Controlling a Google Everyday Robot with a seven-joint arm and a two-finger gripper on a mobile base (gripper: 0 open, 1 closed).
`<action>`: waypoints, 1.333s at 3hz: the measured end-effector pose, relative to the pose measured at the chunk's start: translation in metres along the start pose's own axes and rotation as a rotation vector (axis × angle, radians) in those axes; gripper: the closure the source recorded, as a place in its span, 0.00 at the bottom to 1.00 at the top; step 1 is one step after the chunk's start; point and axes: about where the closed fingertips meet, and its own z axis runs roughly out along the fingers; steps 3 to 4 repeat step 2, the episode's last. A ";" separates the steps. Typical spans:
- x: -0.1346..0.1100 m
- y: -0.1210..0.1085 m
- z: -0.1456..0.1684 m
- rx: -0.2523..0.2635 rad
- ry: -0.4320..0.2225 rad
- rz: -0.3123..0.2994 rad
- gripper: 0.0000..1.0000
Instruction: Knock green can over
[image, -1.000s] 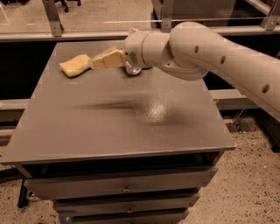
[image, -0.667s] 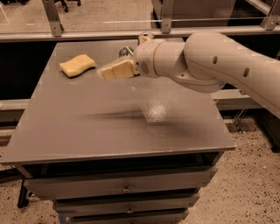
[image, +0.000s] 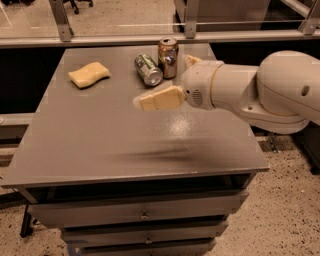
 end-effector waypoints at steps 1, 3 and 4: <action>0.011 0.004 -0.043 -0.030 -0.057 0.045 0.00; 0.010 0.004 -0.042 -0.031 -0.056 0.043 0.00; 0.010 0.004 -0.042 -0.031 -0.056 0.043 0.00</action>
Offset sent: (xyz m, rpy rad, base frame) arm -0.0230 -0.0243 -0.0022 0.0625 0.0119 0.0273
